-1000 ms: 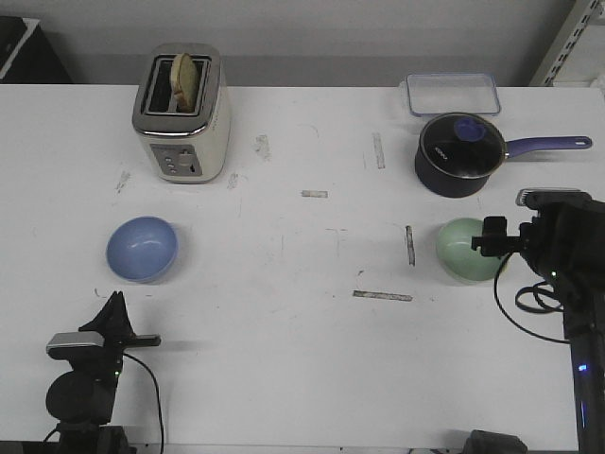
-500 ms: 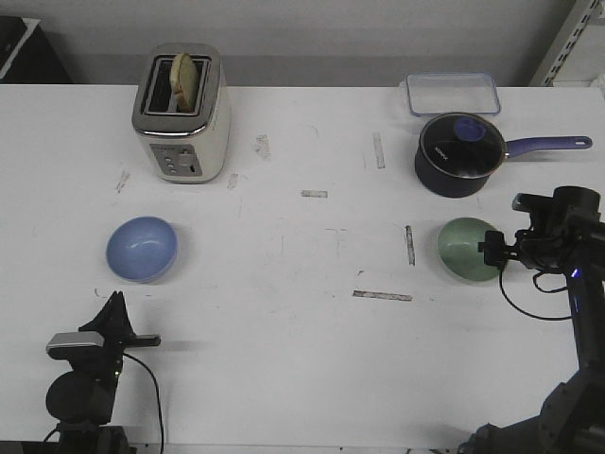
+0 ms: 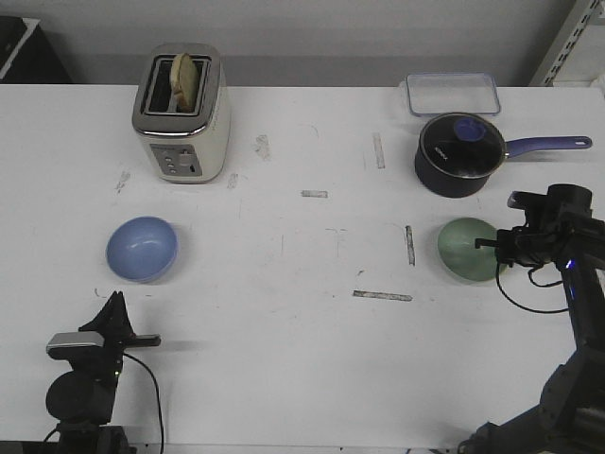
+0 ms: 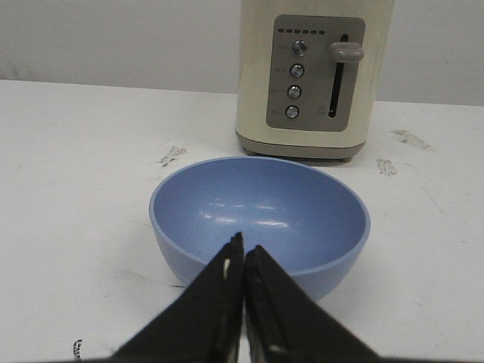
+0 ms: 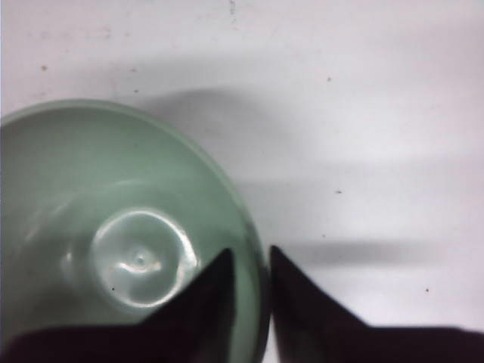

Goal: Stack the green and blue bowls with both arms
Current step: 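Carry the green bowl with the right gripper toward the table center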

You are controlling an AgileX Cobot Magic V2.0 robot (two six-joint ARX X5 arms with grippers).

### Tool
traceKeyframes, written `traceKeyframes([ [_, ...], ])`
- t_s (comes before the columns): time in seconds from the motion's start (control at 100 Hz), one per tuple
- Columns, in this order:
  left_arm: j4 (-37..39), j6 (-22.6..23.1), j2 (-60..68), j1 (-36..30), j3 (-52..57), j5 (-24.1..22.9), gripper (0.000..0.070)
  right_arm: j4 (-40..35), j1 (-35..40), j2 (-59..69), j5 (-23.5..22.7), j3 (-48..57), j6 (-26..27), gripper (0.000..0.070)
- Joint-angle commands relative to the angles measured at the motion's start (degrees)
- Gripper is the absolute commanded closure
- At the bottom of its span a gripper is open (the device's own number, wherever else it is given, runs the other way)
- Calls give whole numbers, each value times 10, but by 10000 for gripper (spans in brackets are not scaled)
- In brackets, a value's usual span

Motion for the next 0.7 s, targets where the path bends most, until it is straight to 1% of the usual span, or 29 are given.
traceKeyframes([
  [0.0,9,0,-1,0,-12,-2,699,5,0,9,-2,10,-5,698],
  [0.23,9,0,-1,0,-12,-2,699,-4,0,-6,-3,11,-2,698],
  [0.44,9,0,-1,0,-12,-2,699,-2,9,-90,-10,22,5,698],
  [0.58,9,0,-1,0,-12,-2,699,-7,38,-165,-20,35,29,698],
  [0.69,9,0,-1,0,-12,-2,699,-1,85,-221,-34,35,56,698],
])
